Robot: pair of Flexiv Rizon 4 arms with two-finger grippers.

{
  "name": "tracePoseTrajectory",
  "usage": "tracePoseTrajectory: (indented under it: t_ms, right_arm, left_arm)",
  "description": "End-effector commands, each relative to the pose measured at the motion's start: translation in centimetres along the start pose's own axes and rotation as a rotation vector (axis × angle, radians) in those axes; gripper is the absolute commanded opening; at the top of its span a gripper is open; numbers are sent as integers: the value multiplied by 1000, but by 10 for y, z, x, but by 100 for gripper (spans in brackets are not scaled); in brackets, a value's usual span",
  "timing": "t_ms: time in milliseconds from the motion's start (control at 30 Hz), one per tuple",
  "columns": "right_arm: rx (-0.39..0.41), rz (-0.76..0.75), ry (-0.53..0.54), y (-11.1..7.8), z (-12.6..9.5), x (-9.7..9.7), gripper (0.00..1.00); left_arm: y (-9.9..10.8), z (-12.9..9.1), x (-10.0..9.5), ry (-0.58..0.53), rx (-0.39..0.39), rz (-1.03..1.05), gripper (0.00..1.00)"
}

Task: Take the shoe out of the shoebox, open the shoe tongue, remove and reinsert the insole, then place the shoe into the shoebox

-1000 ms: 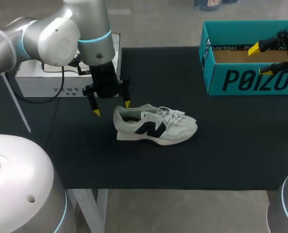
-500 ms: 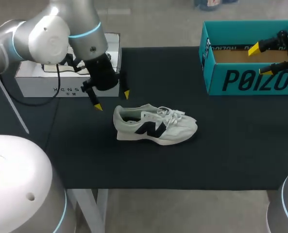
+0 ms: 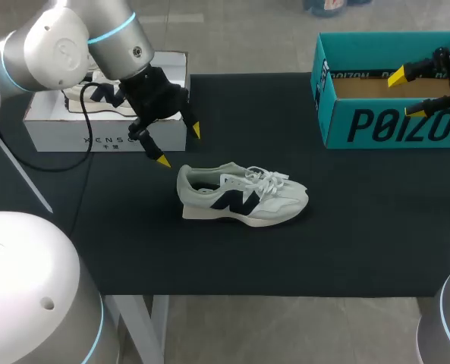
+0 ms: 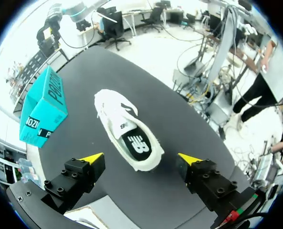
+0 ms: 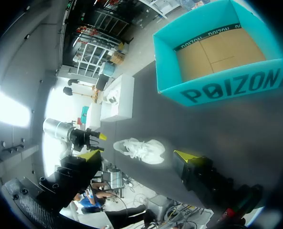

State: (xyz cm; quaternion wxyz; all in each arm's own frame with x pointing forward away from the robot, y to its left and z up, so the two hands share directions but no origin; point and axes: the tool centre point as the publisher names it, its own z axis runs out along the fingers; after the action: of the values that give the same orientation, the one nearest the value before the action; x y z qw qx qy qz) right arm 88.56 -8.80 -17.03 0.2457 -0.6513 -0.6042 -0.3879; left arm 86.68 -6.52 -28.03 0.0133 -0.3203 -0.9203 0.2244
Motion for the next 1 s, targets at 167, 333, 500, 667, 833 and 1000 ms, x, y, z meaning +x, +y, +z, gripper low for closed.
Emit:
tracePoseTrajectory:
  t_ms: [167, 333, 500, 667, 833, 1000]
  right_arm:
    - [0, 0, -3, 0, 0, 0, 100]
    - [0, 0, -3, 0, 0, 0, 100]
    - [0, 0, -3, 0, 0, 0, 100]
    - [0, 0, -3, 0, 0, 0, 100]
    - [0, 0, -3, 0, 0, 0, 100]
    - [0, 0, -3, 0, 0, 0, 100]
  left_arm:
    - [4, 2, 7, -172, 161, -366, 100]
    - [5, 1, 13, -308, 159, -502, 100]
    - [5, 6, 25, -420, 131, -664, 100]
    - [13, 11, 36, -518, 161, -809, 100]
    - [29, 17, 44, -521, 191, -859, 100]
    - [38, 24, 41, -440, 238, -770, 100]
